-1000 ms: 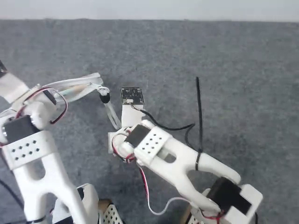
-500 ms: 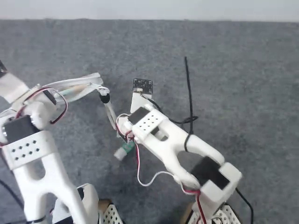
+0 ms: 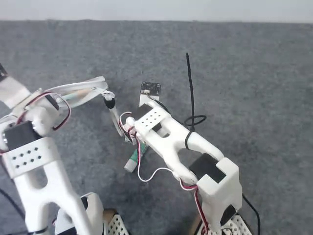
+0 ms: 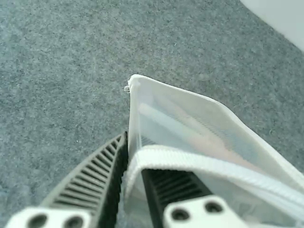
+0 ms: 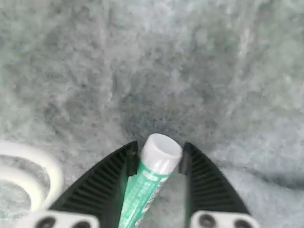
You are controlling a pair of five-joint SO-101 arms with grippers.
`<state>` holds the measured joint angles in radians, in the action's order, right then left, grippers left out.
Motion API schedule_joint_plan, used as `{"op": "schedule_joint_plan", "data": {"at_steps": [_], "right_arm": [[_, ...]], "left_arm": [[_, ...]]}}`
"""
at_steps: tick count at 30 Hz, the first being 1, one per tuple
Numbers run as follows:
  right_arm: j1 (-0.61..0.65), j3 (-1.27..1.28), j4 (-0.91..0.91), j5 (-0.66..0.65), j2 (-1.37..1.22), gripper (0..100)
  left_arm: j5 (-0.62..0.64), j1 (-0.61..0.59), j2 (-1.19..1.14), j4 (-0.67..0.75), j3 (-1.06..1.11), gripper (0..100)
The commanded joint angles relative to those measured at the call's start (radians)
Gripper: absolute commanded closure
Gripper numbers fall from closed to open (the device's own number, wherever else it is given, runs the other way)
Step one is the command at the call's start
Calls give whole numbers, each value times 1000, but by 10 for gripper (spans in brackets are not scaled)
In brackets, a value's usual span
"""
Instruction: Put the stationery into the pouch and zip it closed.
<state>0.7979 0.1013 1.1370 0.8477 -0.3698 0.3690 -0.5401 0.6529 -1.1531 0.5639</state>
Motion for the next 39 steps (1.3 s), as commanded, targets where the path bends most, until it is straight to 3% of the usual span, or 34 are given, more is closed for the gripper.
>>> {"op": "schedule_joint_plan", "data": {"at_steps": [1, 15, 25, 33, 39], "right_arm": [[-10, -69, 39, 3, 25, 998], [-8, -69, 108, -2, 136, 992], [-8, -68, 234, -244, 331, 992], [-5, -64, 344, -344, 504, 992], [-7, -63, 460, -390, 677, 992]], "left_arm": [[12, 0, 8, 31, -5, 988], [12, -2, 8, 28, -5, 988], [12, -2, 8, 26, -5, 988], [-8, 3, 9, 14, -7, 988], [-23, 106, 54, -48, -8, 988]]}}
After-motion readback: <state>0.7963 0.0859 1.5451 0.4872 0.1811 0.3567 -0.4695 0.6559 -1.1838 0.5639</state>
